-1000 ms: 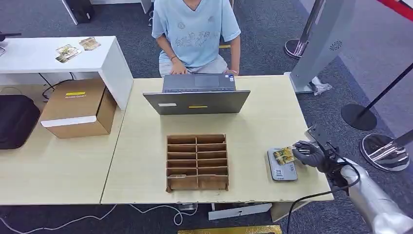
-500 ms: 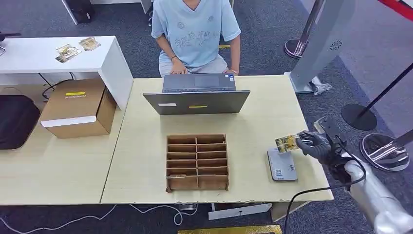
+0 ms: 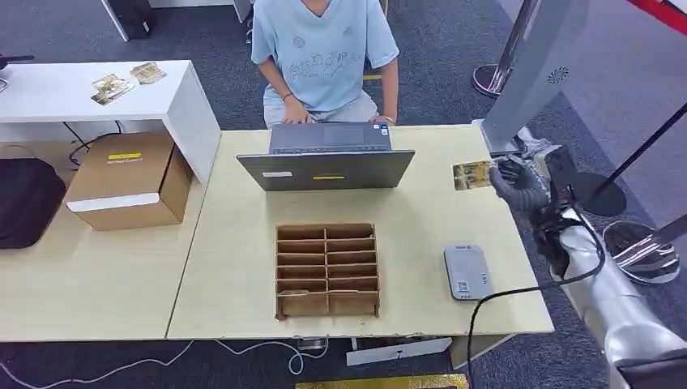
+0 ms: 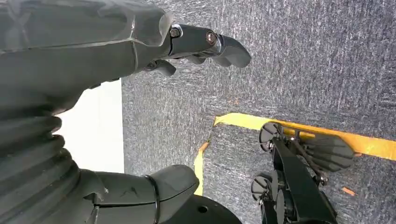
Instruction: Pass the card to the sensor for recognition and then transmit it.
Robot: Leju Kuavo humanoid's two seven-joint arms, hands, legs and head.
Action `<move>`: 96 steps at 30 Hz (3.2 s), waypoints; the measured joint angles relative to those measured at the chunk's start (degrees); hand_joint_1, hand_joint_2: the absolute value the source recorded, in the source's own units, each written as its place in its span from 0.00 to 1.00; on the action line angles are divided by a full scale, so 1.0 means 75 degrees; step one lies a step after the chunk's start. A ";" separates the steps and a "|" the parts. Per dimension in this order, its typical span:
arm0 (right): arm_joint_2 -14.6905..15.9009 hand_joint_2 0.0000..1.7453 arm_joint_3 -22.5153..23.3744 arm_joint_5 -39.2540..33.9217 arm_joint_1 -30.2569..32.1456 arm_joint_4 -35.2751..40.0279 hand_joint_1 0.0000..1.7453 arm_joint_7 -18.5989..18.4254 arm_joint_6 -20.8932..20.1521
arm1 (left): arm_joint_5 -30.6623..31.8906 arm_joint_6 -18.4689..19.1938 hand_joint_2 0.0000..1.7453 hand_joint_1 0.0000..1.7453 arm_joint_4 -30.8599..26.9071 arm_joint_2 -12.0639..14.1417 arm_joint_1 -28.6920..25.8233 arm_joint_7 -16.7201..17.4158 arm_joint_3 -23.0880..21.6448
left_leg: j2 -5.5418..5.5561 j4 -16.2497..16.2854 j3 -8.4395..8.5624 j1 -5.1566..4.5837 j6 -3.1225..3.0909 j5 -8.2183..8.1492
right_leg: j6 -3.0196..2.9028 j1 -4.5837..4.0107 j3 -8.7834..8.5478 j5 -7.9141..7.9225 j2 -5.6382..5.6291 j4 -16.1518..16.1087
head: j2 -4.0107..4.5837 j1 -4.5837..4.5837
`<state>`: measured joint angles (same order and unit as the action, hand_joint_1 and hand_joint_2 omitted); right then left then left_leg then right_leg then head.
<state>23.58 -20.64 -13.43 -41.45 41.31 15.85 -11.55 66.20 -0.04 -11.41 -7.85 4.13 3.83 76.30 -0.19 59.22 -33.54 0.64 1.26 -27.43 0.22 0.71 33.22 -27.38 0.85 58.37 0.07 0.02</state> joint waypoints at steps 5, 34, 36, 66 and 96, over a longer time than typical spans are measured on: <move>-0.0522 1.00 -0.0516 0.2031 -0.0776 0.0143 1.00 0.0175 0.2101 | 0.0058 -0.0064 1.00 0.00 0.0000 -0.0050 0.0010 0.0000 0.0000 | 0.0000 0.0000 0.0003 0.0000 0.0000 0.0006 | -0.0001 -0.0001 0.0002 0.0001 -0.0001 0.0005 | 0.0000 0.0003; -0.3153 1.00 -0.2250 0.9759 -0.3009 -0.0741 1.00 -0.1464 0.4745 | 0.0431 0.0012 1.00 0.00 0.0000 -0.0096 0.0096 -0.0026 -0.0323 | -0.0003 -0.0001 0.0001 0.0005 0.0009 0.0012 | -0.0005 -0.0003 0.0010 0.0002 -0.0010 0.0013 | 0.0000 -0.0003; -0.3426 1.00 -0.2305 0.9892 -0.3187 -0.0985 1.00 -0.1588 0.4693 | 0.0428 0.0000 1.00 0.00 0.0000 -0.0096 0.0114 -0.0032 -0.0323 | -0.0004 -0.0001 0.0001 0.0005 0.0009 0.0012 | -0.0005 -0.0003 0.0011 0.0002 -0.0010 0.0012 | 0.0000 0.0000; -0.4386 1.00 -0.2045 1.0612 -0.3469 -0.2431 1.00 -0.2291 0.4929 | 0.0478 -0.0055 1.00 0.00 0.0000 -0.0172 0.0175 -0.0114 -0.0382 | -0.0001 0.0001 0.0000 0.0003 0.0009 0.0012 | -0.0004 -0.0002 0.0010 0.0003 -0.0008 0.0008 | 0.0000 -0.0003; -0.4458 1.00 0.1030 0.6888 -0.2816 -0.1646 0.00 0.0569 0.5694 | 0.0332 -0.0134 1.00 0.00 0.0000 -0.0277 0.0186 -0.0105 -0.0382 | -0.0002 0.0002 0.0001 0.0001 0.0009 0.0011 | -0.0004 -0.0002 0.0011 0.0004 -0.0008 0.0006 | 0.0000 0.0000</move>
<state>-9.86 -12.91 38.23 -62.57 28.97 20.12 31.16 68.70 -1.05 -11.41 -9.92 5.52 3.04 73.44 -0.20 59.24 -33.53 0.64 1.33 -27.35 0.19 0.70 33.31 -27.35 0.79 58.42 0.07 0.02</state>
